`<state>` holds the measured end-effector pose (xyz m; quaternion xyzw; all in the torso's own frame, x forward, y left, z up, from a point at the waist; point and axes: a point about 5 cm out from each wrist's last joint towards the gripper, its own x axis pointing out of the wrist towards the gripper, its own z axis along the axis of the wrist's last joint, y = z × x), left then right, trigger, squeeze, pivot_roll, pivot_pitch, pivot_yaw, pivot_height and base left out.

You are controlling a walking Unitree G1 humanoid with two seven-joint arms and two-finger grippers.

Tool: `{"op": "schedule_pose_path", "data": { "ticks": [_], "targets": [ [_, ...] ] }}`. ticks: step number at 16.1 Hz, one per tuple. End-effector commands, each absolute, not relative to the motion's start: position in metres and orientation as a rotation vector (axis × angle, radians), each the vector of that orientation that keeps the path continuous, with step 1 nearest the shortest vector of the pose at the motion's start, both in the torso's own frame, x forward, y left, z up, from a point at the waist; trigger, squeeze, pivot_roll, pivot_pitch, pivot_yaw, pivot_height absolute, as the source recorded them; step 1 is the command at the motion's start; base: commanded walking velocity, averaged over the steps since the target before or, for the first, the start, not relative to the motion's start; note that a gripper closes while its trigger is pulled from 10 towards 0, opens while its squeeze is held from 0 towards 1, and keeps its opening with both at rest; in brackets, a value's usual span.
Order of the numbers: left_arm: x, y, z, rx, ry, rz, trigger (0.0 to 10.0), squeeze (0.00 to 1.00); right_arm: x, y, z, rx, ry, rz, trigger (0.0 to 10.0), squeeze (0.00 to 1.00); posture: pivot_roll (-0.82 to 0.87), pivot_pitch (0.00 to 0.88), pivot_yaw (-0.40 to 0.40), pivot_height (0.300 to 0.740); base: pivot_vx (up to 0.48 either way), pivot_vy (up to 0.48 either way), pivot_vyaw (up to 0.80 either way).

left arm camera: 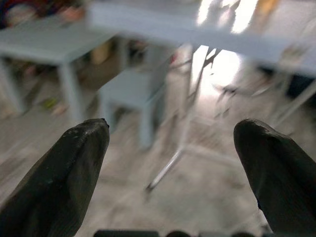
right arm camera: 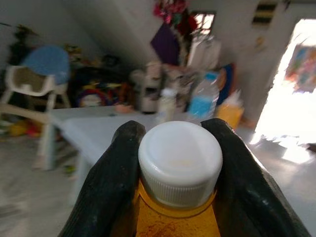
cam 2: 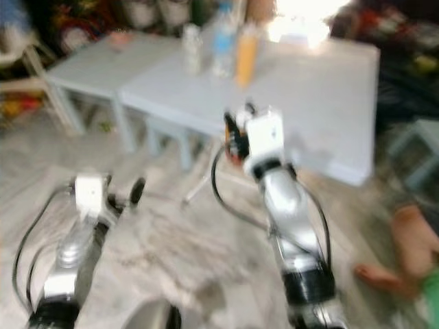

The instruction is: Restocking fridge

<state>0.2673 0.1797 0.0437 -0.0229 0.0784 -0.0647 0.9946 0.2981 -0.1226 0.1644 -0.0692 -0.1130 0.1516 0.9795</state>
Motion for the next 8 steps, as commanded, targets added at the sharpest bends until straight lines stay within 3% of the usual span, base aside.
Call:
{"op": "schedule_pose_path", "data": {
  "ticks": [1, 3, 8],
  "targets": [
    [0.272, 0.182, 0.05, -0.027, 0.133, -0.111, 10.0, 0.0, 0.3, -0.125, 0.165, -0.135, -0.233, 0.299, 10.0, 0.0, 0.01, 0.0, 0.002, 0.74, 0.0, 0.0, 0.8],
    [0.266, 0.196, 0.046, -0.005, 0.144, -0.029, 10.0, 0.0, 0.289, -0.125, 0.144, -0.132, -0.179, 0.307, 10.0, 0.0, 0.02, 0.002, -0.009, 0.74, 0.0, 0.0, 0.8],
    [0.262, 0.202, 0.049, 0.036, 0.11, 0.021, 10.0, 0.0, 0.279, -0.132, 0.124, -0.105, -0.16, 0.251, 10.0, 0.0, 0.05, 0.0, -0.009, 0.74, 0.0, 0.0, 0.8]
  ]
}}
